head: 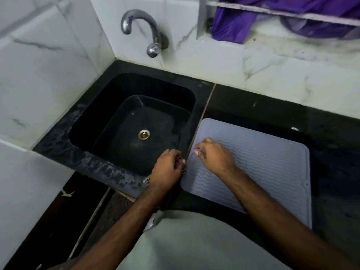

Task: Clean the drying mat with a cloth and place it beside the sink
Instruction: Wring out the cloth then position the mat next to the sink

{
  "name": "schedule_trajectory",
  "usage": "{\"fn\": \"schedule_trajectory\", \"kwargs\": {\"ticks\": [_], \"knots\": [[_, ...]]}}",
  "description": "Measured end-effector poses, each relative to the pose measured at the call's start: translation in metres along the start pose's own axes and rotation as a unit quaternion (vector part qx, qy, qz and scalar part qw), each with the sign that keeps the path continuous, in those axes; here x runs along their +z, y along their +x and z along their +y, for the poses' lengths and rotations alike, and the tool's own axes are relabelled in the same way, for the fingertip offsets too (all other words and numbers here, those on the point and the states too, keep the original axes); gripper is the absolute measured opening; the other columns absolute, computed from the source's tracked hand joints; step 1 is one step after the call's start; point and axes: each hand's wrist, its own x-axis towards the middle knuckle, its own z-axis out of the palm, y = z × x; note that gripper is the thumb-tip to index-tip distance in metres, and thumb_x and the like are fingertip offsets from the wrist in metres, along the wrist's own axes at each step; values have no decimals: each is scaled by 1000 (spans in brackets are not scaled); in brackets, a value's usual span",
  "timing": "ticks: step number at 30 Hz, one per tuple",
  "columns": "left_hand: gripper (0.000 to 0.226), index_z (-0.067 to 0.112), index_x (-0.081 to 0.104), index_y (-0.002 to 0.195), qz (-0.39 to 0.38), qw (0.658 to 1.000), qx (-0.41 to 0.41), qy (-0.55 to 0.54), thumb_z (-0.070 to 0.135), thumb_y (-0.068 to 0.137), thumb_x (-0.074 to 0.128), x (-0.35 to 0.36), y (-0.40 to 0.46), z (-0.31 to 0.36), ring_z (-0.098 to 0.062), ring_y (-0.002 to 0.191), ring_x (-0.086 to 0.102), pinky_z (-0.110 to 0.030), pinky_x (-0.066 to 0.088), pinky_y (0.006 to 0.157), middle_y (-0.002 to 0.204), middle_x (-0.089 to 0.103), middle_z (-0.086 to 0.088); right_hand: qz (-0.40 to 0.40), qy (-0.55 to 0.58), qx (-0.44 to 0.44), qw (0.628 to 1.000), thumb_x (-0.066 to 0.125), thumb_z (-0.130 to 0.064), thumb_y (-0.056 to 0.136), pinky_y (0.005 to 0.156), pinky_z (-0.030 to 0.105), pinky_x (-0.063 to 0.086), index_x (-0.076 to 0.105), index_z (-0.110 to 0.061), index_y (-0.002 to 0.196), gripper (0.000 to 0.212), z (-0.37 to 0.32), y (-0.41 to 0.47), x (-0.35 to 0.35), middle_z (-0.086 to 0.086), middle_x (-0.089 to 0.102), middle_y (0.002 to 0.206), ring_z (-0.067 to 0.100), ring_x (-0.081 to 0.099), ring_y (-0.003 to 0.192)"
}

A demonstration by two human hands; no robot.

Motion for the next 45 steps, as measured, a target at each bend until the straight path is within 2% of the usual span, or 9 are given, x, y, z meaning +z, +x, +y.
{"fn": "schedule_trajectory", "kwargs": {"ticks": [6, 11, 15, 20, 25, 30, 36, 42, 45], "knots": [[42, 8, 62, 133, -37, 999, 23, -24, 26, 95, 68, 32, 54, 49, -25, 109, 63, -34, 50, 98, 120, 61, -10, 54, 13, 110, 992, 57, -28, 98, 87, 42, 53, 72, -25, 109, 19, 93, -23, -45, 2, 61, 114, 25, 62, 104], [59, 13, 41, 152, -66, 974, 118, 183, 33, 99, 56, 66, 113, 80, -31, 135, 44, -46, 44, 106, 151, 43, -11, 84, 5, 184, 979, 55, -26, 99, 86, 42, 54, 71, -23, 105, 18, 168, -30, -77, 2, 59, 109, 25, 62, 101], [59, 15, 29, 159, -95, 966, 90, 223, 29, 104, 48, 80, 154, 89, -29, 149, 27, -50, 38, 114, 165, 26, -7, 76, -67, 207, 973, 56, -25, 99, 90, 41, 51, 58, -17, 131, 32, 217, -27, -88, 6, 54, 126, 27, 52, 118], [46, 13, 45, 149, -62, 974, 26, 215, 29, 105, 47, 82, 168, 86, -34, 130, 43, -50, 45, 104, 145, 43, -14, 57, -49, 223, 972, 65, -30, 95, 83, 40, 47, 57, -21, 120, 28, 256, -28, -92, 2, 48, 114, 27, 47, 113], [14, 21, 69, 106, -40, 984, 56, 163, 28, 99, 60, 67, 174, 91, -22, 109, 52, -44, 47, 93, 108, 56, -1, 101, -67, 185, 975, 70, -36, 90, 81, 33, 34, 62, -30, 91, 10, 258, -30, -110, -10, 50, 93, 19, 44, 101], [14, 30, 67, 83, -2, 994, 113, 3, 23, 94, 71, 43, 188, 105, 2, 83, 60, -12, 40, 69, 87, 61, 10, 188, -30, 185, 964, 73, -30, 87, 78, 35, 30, 58, -31, 80, 17, 255, -37, -139, -12, 55, 84, 14, 47, 90], [9, 23, 71, 91, 53, 986, 45, -151, 28, 97, 67, 46, 225, 123, -5, 79, 64, -29, 50, 71, 86, 72, 4, 264, 29, 222, 938, 62, -25, 95, 67, 38, 51, 58, -28, 87, 9, 264, -23, -159, -7, 62, 84, 17, 60, 75], [13, 34, 70, 80, 65, 991, 17, -120, 28, 90, 77, 67, 270, 137, 5, 73, 64, -15, 44, 66, 77, 71, 16, 221, 17, 213, 951, 57, -20, 95, 80, 43, 50, 64, -28, 91, 12, 283, 10, -168, -4, 66, 90, 21, 63, 84], [9, 32, 73, 81, 63, 987, -5, -148, 32, 88, 76, 74, 288, 128, 6, 70, 64, -20, 49, 68, 77, 72, 15, 263, -5, 218, 940, 57, -19, 95, 83, 43, 46, 65, -26, 94, 11, 297, 18, -160, -3, 67, 92, 24, 63, 86]]}}
